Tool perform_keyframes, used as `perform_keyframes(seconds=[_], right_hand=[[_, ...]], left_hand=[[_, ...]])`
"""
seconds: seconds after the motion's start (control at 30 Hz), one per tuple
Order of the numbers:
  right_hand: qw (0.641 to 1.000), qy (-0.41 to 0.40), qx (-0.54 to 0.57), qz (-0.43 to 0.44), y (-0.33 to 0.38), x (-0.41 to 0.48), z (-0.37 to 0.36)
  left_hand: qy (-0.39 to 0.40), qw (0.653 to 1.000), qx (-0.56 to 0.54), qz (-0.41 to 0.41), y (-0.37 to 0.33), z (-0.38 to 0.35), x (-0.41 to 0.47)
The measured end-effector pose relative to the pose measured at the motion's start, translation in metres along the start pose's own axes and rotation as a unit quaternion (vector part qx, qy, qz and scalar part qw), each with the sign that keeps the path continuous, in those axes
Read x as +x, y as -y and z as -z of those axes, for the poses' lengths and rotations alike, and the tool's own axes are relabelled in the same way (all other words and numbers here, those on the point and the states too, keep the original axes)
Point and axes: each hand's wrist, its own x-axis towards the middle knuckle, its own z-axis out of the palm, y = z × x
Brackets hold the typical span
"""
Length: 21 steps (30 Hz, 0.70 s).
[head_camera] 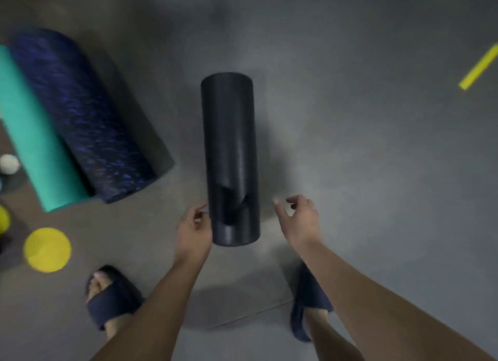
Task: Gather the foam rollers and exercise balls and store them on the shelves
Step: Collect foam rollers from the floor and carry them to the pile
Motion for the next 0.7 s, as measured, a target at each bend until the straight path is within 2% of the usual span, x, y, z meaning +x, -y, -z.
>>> perform_keyframes(seconds=[0.07,0.13,0.23,0.27,0.33,0.43,0.53,0.7], right_hand=[[0.993,0.101,-0.056,0.009,0.041,0.006,-0.024],[0.984,0.161,-0.063,0.050,0.089,0.009,-0.059],[0.972,0.223,0.049,0.052,0.157,0.019,-0.127],[0.968,0.232,0.085,0.051,0.176,0.021,-0.153],[0.969,0.227,0.090,0.043,0.208,0.016,-0.203],[0.970,0.211,0.006,0.120,0.259,-0.010,-0.259],[0.954,0.220,-0.083,0.187,0.308,-0.034,-0.304],[0.942,0.216,-0.192,0.172,0.365,-0.061,-0.328]], left_hand=[[-0.004,1.000,0.020,-0.008,0.008,0.032,0.030],[0.010,0.999,0.042,-0.008,0.018,0.064,0.064],[0.047,0.996,0.065,-0.030,0.034,0.114,0.103],[0.052,0.995,0.072,-0.039,0.039,0.133,0.110],[0.049,0.997,0.050,-0.021,0.060,0.169,0.123],[0.022,0.999,-0.030,0.001,0.092,0.230,0.128],[-0.002,0.999,-0.042,0.011,0.114,0.291,0.127],[-0.038,0.992,-0.100,0.061,0.135,0.365,0.111]])
